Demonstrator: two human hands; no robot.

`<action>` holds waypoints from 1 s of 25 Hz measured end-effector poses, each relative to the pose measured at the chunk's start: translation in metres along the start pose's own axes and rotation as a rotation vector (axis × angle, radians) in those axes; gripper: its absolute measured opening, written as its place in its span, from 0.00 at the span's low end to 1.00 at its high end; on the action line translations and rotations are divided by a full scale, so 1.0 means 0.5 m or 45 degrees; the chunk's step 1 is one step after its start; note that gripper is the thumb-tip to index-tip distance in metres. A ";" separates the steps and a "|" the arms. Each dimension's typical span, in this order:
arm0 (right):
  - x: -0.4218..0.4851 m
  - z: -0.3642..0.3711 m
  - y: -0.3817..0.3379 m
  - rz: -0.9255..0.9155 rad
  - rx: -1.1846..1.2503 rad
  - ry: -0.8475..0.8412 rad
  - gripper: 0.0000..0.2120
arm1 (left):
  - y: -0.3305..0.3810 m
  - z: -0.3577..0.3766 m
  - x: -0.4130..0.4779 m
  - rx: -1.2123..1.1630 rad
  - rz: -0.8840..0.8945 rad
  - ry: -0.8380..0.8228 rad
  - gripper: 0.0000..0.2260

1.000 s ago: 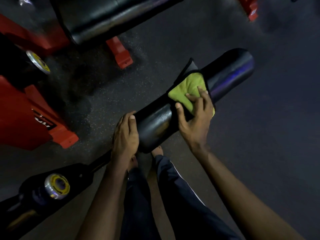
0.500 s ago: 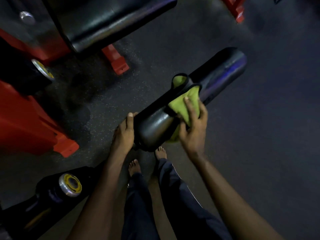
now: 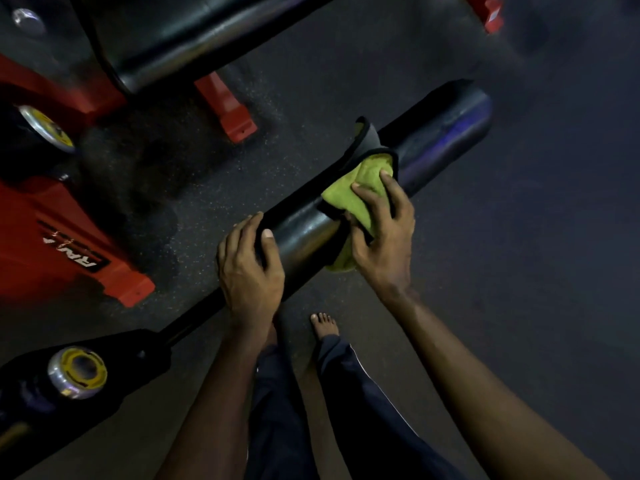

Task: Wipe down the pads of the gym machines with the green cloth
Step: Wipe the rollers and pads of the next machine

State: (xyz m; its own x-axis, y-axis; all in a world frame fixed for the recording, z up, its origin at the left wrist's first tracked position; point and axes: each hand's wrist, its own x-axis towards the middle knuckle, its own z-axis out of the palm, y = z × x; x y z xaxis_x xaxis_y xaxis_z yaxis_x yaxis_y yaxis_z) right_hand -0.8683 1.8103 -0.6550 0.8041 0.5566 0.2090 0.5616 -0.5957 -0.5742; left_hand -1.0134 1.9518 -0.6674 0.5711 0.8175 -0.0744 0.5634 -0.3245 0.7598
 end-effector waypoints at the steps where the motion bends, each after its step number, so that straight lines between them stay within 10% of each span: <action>1: 0.018 -0.017 0.029 -0.038 -0.021 -0.019 0.24 | 0.002 0.002 0.001 -0.002 0.012 0.031 0.18; 10: 0.188 -0.086 0.197 0.201 0.060 0.357 0.21 | 0.011 -0.007 0.032 -0.033 -0.145 0.037 0.16; 15: 0.112 -0.046 0.100 0.136 -0.016 0.138 0.23 | 0.013 -0.012 0.059 0.037 -0.385 -0.056 0.15; 19: 0.097 -0.068 0.150 -0.097 0.000 -0.008 0.25 | 0.023 -0.004 0.028 0.138 0.042 0.090 0.16; 25: 0.207 -0.098 0.254 0.340 0.134 0.325 0.26 | 0.022 -0.008 0.026 0.187 0.075 -0.009 0.18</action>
State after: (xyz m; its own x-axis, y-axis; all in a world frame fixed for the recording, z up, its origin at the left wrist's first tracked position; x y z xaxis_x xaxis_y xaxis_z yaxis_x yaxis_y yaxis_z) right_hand -0.7042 1.7637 -0.6675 0.9496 0.2194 0.2239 0.3131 -0.6300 -0.7106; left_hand -1.0020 1.9607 -0.6576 0.6097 0.7917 -0.0377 0.6097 -0.4381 0.6605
